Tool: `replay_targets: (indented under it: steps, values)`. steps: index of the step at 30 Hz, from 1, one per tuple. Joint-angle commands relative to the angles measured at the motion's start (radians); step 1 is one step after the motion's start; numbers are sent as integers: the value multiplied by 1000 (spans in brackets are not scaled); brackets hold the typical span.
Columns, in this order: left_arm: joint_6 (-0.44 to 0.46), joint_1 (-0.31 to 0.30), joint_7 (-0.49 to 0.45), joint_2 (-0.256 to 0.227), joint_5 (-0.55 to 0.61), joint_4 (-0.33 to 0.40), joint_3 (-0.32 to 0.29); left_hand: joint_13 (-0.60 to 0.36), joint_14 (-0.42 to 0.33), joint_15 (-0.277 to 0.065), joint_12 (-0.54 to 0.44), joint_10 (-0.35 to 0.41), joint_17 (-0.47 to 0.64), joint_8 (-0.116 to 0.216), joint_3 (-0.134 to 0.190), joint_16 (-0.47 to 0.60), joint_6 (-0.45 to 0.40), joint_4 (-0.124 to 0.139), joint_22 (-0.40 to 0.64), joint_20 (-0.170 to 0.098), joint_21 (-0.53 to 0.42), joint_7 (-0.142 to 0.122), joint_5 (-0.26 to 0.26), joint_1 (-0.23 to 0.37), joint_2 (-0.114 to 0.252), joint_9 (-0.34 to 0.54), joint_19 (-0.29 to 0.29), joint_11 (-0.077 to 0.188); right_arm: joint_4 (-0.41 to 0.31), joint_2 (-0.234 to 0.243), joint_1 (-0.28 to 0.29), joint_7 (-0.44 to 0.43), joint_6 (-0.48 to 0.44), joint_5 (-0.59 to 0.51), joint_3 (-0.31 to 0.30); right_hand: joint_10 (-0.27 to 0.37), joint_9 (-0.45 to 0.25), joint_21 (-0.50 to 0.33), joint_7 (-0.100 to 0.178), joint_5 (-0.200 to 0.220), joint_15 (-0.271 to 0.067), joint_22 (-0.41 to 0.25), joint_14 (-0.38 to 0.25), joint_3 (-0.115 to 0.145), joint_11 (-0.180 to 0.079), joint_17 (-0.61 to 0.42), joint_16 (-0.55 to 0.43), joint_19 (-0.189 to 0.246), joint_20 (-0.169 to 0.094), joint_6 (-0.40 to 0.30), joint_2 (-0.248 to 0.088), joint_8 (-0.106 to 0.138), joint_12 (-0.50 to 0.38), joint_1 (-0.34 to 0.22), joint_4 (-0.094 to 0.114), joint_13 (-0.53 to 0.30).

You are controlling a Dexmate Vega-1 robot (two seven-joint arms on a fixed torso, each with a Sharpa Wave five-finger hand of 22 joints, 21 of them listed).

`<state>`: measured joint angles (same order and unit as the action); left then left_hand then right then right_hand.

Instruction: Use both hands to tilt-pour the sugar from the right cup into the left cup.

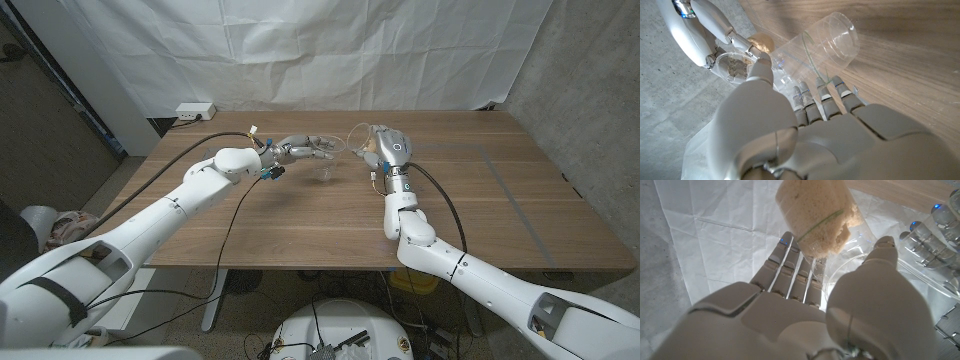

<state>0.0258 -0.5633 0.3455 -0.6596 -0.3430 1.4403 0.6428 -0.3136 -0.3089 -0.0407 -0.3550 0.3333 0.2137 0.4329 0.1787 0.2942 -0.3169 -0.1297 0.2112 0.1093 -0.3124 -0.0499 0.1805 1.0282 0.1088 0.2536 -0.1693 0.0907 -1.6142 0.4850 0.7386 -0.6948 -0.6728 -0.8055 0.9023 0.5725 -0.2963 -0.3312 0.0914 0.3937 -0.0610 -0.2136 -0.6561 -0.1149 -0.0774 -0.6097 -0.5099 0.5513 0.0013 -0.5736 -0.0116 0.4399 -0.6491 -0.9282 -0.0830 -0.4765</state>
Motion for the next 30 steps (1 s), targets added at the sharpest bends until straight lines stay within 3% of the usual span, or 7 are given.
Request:
replay_targets:
  steps: [1,10,25,27,28,30]
  values:
    - [-19,12,11,10,2,-25,4,-4,-11,-48,4,5,0,3,12,-2,-16,5,5,2,-7,2,0,-15,23,2,2,-5,-6,19,-27,53,-49,-96,40,5,0,-6,5,2,-154,-3,-9,-10,-8,-5,3,4,-5,-10,-14,5,-7,-3,-3,0]
    - [-29,27,19,23,5,-55,9,-4,-11,-48,4,6,0,2,14,-4,-16,4,5,2,-7,3,-1,-15,24,3,2,-3,6,30,-56,99,-90,-210,85,13,2,-8,7,3,-155,-2,-17,-16,-10,-11,12,7,-6,-19,-20,11,-9,-9,-2,5]
    - [-52,79,55,70,23,-132,39,-5,-12,-49,6,6,-1,2,17,-7,-18,2,5,3,-8,1,-1,-18,24,4,3,-5,12,33,-66,145,-70,-268,83,21,6,-11,13,2,-153,0,-27,-32,-15,-19,29,6,-12,-27,-25,18,-13,-4,6,7]
    - [-54,86,61,75,25,-142,43,-5,-12,-49,6,6,-1,2,18,-8,-19,2,5,4,-8,2,-1,-18,24,5,3,-7,-3,23,-37,93,-14,-179,30,20,6,-11,14,1,-152,0,-28,-35,-17,-20,30,5,-12,-27,-24,18,-12,-1,7,6]
    - [-55,88,64,77,25,-146,43,-5,-13,-49,6,6,0,1,18,-8,-19,2,5,4,-8,1,-1,-19,24,5,3,-5,1,20,-45,121,-53,-215,45,22,6,-11,15,1,-152,0,-29,-37,-16,-20,31,6,-12,-27,-24,18,-14,1,9,6]
    - [-53,89,63,78,25,-148,44,-5,-13,-48,6,6,0,1,18,-9,-19,2,5,4,-8,2,-1,-20,24,5,3,-5,0,7,-25,85,-6,-143,8,20,7,-11,14,1,-153,1,-29,-39,-15,-21,34,5,-14,-27,-24,19,-13,2,10,6]
